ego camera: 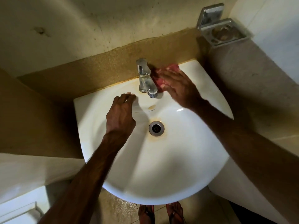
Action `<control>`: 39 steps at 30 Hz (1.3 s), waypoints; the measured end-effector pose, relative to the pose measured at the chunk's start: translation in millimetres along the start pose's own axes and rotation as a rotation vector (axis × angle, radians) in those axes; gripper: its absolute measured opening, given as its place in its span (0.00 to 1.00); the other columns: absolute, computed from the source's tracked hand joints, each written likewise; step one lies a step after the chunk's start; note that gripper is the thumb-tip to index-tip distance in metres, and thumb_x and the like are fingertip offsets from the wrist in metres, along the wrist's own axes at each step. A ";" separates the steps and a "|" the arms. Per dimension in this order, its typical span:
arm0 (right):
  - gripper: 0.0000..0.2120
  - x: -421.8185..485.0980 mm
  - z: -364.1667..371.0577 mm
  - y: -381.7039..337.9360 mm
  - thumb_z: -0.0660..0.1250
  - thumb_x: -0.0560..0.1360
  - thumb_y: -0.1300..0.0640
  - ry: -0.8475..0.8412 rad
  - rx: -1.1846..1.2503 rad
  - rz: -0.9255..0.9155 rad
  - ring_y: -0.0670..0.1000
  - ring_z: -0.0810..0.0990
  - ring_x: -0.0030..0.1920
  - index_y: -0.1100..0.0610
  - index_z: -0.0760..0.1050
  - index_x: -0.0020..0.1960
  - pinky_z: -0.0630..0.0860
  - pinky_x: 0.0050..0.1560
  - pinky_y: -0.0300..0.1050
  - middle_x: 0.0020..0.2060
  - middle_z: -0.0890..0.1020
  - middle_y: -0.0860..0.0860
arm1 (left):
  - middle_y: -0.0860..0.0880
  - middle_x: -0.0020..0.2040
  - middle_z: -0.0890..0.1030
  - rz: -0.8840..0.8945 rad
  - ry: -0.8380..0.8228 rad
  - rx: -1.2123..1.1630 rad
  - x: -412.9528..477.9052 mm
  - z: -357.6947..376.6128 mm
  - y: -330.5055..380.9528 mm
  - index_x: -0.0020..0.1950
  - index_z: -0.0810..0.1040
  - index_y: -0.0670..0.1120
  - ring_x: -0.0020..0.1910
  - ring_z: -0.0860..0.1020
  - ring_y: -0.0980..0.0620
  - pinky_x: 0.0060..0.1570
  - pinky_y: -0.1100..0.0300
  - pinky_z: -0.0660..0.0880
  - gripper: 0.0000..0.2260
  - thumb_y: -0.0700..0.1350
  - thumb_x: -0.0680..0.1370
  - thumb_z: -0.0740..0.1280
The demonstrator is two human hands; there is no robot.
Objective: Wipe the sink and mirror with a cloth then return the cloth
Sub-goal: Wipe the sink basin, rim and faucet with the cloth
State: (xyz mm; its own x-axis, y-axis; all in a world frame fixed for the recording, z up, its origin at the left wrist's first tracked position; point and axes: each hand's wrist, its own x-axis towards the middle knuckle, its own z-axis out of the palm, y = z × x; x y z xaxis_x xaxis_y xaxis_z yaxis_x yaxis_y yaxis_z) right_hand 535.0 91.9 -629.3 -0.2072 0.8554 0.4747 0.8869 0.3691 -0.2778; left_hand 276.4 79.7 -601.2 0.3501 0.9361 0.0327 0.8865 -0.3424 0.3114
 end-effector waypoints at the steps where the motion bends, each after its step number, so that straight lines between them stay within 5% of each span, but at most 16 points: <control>1: 0.17 1.2 -12.3 9.8 0.62 0.86 0.57 -0.009 0.022 -0.001 0.52 0.76 0.74 0.59 0.77 0.72 0.69 0.76 0.52 0.72 0.79 0.53 | 0.53 0.73 0.72 0.004 -0.004 -0.001 0.3 0.1 0.0 0.72 0.71 0.51 0.69 0.70 0.48 0.56 0.48 0.79 0.33 0.29 0.69 0.67; 5: 0.16 -14.0 -51.0 47.5 0.62 0.87 0.58 0.020 0.096 0.186 0.46 0.79 0.69 0.55 0.76 0.73 0.75 0.72 0.45 0.69 0.81 0.48 | 0.53 0.74 0.71 -0.006 -0.016 -0.014 -1.3 -0.3 1.4 0.74 0.70 0.50 0.71 0.69 0.48 0.59 0.50 0.77 0.35 0.29 0.69 0.67; 7: 0.17 -31.3 -55.4 54.7 0.60 0.88 0.53 0.075 0.023 0.374 0.48 0.80 0.68 0.51 0.74 0.75 0.69 0.74 0.37 0.67 0.82 0.46 | 0.52 0.75 0.70 -0.007 -0.018 -0.021 -1.5 -1.7 2.4 0.75 0.70 0.50 0.71 0.69 0.48 0.61 0.51 0.77 0.35 0.29 0.69 0.68; 9: 0.19 -49.2 -46.5 57.9 0.60 0.87 0.53 0.162 -0.083 0.495 0.56 0.78 0.70 0.57 0.74 0.76 0.60 0.76 0.32 0.69 0.81 0.54 | 0.52 0.75 0.70 -0.006 -0.031 -0.021 -1.5 -2.3 2.8 0.75 0.69 0.49 0.72 0.68 0.48 0.62 0.50 0.77 0.35 0.30 0.69 0.68; 14: 0.19 -54.3 -20.9 20.0 0.59 0.87 0.58 0.163 -0.116 0.302 0.59 0.71 0.77 0.55 0.71 0.77 0.64 0.78 0.64 0.75 0.75 0.55 | 0.53 0.75 0.70 0.021 -0.025 0.012 -1.2 -3.1 -0.7 0.74 0.69 0.50 0.70 0.69 0.49 0.56 0.52 0.78 0.36 0.30 0.68 0.69; 17: 0.21 -56.0 -1.4 -19.4 0.59 0.85 0.60 0.152 -0.007 0.275 0.57 0.64 0.81 0.53 0.70 0.78 0.66 0.75 0.71 0.78 0.70 0.50 | 0.54 0.74 0.70 0.035 -0.048 -0.001 0.1 -4.0 -3.1 0.74 0.69 0.50 0.70 0.69 0.49 0.55 0.52 0.78 0.36 0.31 0.68 0.70; 20: 0.25 -66.0 28.0 -58.8 0.61 0.84 0.66 0.189 0.086 0.322 0.57 0.62 0.82 0.50 0.68 0.79 0.72 0.72 0.69 0.80 0.64 0.44 | 0.54 0.74 0.70 0.051 -0.073 0.003 3.3 -7.1 -5.0 0.75 0.69 0.50 0.69 0.69 0.48 0.55 0.52 0.77 0.36 0.33 0.68 0.71; 24: 0.25 -71.4 63.1 -109.3 0.58 0.84 0.70 0.220 0.202 0.294 0.62 0.61 0.82 0.57 0.70 0.78 0.70 0.74 0.67 0.81 0.65 0.58 | 0.49 0.73 0.73 0.121 -0.137 -0.046 9.1 -17.7 -16.9 0.74 0.72 0.48 0.68 0.72 0.45 0.65 0.54 0.72 0.34 0.34 0.68 0.70; 28: 0.32 -53.5 75.7 -147.8 0.57 0.76 0.79 0.087 0.139 0.153 0.61 0.62 0.82 0.60 0.71 0.77 0.64 0.77 0.69 0.79 0.68 0.58 | 0.44 0.52 0.82 0.148 -0.055 -0.194 -0.9 -26.0 -31.5 0.53 0.79 0.41 0.51 0.78 0.42 0.56 0.53 0.76 0.21 0.49 0.70 0.53; 32: 0.39 -61.2 72.3 -135.7 0.56 0.74 0.76 0.001 -0.033 0.035 0.56 0.64 0.82 0.51 0.66 0.81 0.71 0.75 0.55 0.81 0.67 0.52 | 0.45 0.71 0.76 0.055 0.011 -0.162 -21.1 -15.7 -57.1 0.67 0.76 0.43 0.71 0.72 0.45 0.73 0.53 0.69 0.24 0.34 0.71 0.62; 34: 0.31 -72.5 64.7 -124.8 0.55 0.80 0.68 0.034 -0.014 0.227 0.55 0.70 0.78 0.44 0.68 0.79 0.75 0.69 0.49 0.78 0.71 0.49 | 0.50 0.75 0.71 0.040 -0.043 -0.169 -23.0 -13.0 -62.3 0.68 0.74 0.47 0.74 0.69 0.49 0.73 0.54 0.68 0.28 0.32 0.69 0.64; 36: 0.25 -72.3 53.6 -120.6 0.54 0.83 0.60 0.149 -0.013 0.540 0.59 0.75 0.74 0.52 0.67 0.80 0.75 0.71 0.51 0.75 0.75 0.55 | 0.52 0.76 0.70 0.034 -0.066 -0.202 -20.4 -13.1 -63.4 0.68 0.74 0.48 0.74 0.68 0.51 0.74 0.56 0.67 0.28 0.32 0.70 0.64; 39: 0.28 -57.6 53.9 -111.4 0.56 0.85 0.65 0.367 0.145 0.923 0.66 0.67 0.77 0.60 0.54 0.84 0.66 0.78 0.54 0.80 0.63 0.65 | 0.52 0.75 0.72 0.025 -0.098 -0.266 -16.7 -17.8 -67.0 0.72 0.74 0.47 0.75 0.69 0.52 0.75 0.61 0.64 0.30 0.31 0.70 0.63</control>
State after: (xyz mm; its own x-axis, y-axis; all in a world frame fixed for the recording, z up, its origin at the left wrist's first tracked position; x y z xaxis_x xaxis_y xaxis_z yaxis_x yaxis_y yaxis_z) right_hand 425.9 21.1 -670.6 0.6984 0.6733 0.2429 0.5722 -0.3212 -0.7546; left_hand 205.8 88.4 -605.7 0.4096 0.9112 -0.0449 0.7713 -0.3196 0.5504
